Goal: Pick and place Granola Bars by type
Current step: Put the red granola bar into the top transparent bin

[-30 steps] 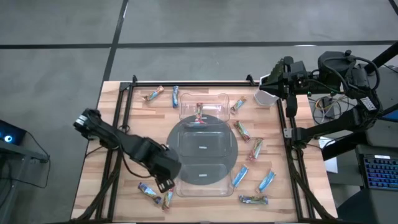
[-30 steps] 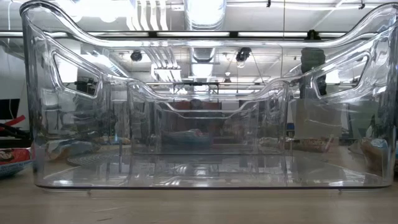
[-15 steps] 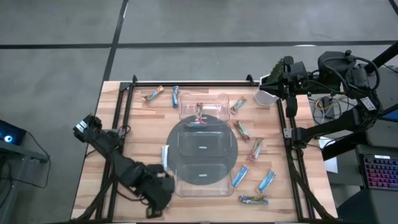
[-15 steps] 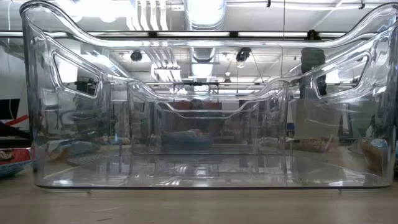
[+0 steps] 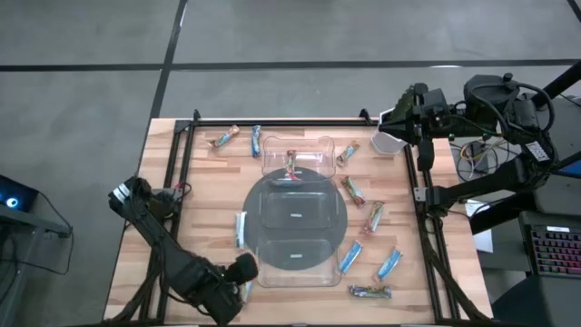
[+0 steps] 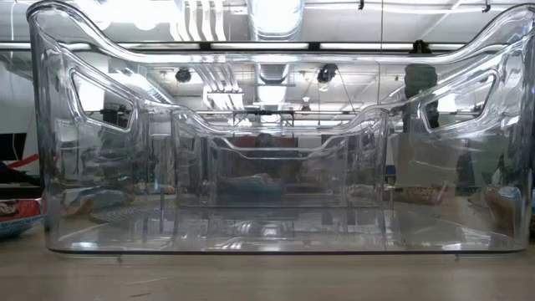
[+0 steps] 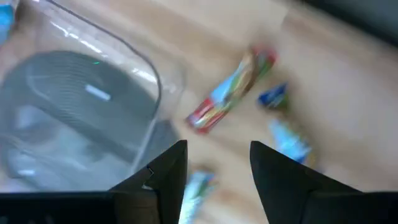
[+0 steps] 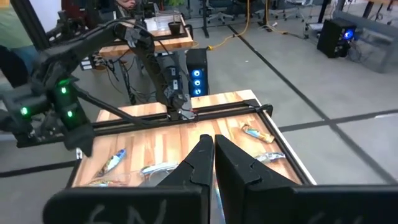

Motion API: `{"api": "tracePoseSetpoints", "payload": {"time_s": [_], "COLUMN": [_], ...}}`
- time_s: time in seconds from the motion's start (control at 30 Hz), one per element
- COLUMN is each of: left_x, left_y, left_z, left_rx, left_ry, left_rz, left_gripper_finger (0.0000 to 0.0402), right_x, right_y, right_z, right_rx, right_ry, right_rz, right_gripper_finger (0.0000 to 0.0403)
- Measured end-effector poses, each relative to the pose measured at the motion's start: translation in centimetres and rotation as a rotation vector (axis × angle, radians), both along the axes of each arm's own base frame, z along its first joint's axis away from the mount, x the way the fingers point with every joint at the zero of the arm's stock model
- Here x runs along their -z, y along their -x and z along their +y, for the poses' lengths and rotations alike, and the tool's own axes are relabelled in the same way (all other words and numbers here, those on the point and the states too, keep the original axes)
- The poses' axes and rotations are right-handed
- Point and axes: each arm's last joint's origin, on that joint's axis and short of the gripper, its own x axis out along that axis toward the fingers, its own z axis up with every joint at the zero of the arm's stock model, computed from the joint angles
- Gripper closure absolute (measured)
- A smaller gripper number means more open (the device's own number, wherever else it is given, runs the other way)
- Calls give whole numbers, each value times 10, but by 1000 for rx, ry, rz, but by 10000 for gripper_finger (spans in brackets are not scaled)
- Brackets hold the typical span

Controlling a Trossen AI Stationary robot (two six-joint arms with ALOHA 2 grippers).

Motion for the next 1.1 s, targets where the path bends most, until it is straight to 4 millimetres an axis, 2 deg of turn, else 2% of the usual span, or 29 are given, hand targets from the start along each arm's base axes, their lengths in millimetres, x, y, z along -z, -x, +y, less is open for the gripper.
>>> {"api": "tracePoseSetpoints", "payload": {"time_s": [0.17, 0.53, 0.67, 1.1], "left_x": [9, 10, 25, 80], "left_y": [-8, -19, -24, -17], "left_z": [-2, -13, -20, -16], "left_rx": [155, 178, 217, 434], "left_ry": [-79, 24, 71, -6], "left_rz": [-10, -91, -114, -73], "left_gripper_finger": [243, 243, 243, 243], "right_x": [1, 3, 3, 3], "right_y": [-4, -10, -10, -10], "right_z": [-1, -1, -1, -1], "right_rx": [5, 2, 1, -2], "right_ry": [-17, -5, -3, 7], "right_rz": [9, 24, 24, 25], "right_gripper_finger": [394, 394, 394, 394]}}
